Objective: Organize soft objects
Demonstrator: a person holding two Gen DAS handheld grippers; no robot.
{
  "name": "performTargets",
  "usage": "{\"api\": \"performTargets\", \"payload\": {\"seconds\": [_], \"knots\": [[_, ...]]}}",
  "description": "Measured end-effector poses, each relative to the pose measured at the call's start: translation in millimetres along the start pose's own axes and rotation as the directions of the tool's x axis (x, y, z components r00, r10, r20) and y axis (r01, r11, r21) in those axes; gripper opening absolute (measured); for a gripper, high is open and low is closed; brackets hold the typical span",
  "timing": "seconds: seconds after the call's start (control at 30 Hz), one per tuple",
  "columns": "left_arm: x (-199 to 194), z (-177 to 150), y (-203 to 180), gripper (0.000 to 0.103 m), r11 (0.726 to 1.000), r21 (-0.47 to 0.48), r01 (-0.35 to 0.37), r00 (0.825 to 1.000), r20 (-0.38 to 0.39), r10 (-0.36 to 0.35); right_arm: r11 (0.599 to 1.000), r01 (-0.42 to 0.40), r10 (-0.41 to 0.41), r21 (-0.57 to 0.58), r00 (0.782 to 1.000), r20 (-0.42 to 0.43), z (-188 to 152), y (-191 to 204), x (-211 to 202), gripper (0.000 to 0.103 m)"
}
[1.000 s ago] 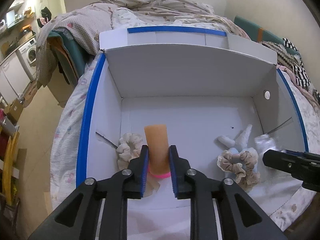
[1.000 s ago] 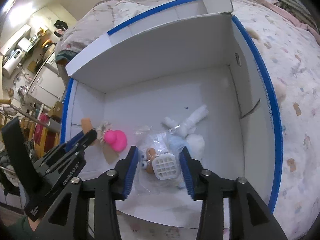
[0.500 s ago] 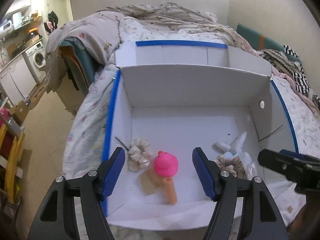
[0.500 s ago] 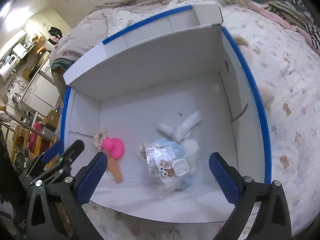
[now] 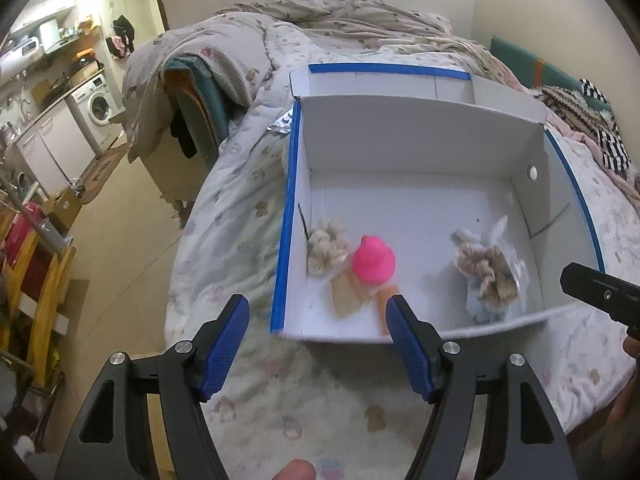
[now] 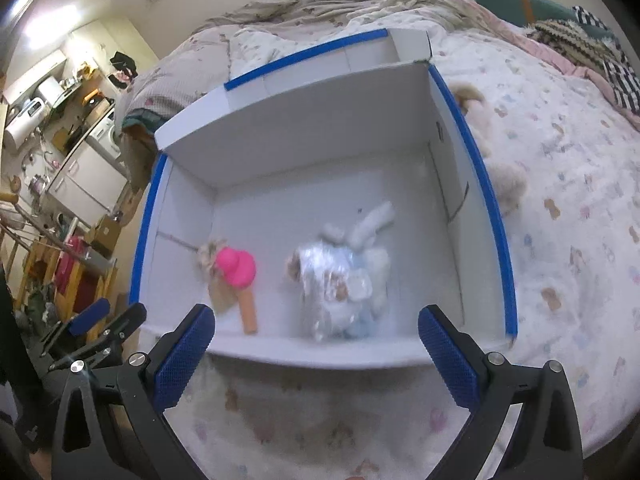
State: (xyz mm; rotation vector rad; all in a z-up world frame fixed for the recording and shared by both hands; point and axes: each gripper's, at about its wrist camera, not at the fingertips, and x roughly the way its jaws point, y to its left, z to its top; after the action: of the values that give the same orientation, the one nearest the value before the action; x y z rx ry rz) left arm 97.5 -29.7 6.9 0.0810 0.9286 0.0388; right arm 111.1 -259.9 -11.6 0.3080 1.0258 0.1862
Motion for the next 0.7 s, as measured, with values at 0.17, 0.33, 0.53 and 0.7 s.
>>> {"api": "performTargets", "payload": {"seconds": [0.17, 0.33, 0.53, 0.7], "knots": [[-17.3, -21.6, 0.5, 0.080, 1.000, 0.006, -0.007, 1.000, 0.003, 0.007, 1.000, -0.006, 0.006, 0.006, 1.000, 0.003, -22.6, 0.7, -10.5, 0.103], [-27.8, -41.7, 6.7, 0.083, 1.000, -0.020, 0.024, 1.000, -0.019, -0.024, 0.999, -0.024, 0.024, 0.040, 1.000, -0.001, -46.2, -1.1, -18.8, 0.103], [-45.7, -56.6, 15.8, 0.089, 0.996, -0.077, 0.046, 0.999, 0.003, -0.046, 0.999, -0.024, 0.024, 0.022, 0.999, 0.032, -63.7, 7.8, -32.5, 0.103], [-76.0, -65.4, 23.5, 0.095, 0.990, -0.124, 0.059, 0.990, 0.133, -0.042, 1.000, -0.005, 0.006, -0.009, 0.990, 0.142, -71.1, 17.4, -49.2, 0.103]]}}
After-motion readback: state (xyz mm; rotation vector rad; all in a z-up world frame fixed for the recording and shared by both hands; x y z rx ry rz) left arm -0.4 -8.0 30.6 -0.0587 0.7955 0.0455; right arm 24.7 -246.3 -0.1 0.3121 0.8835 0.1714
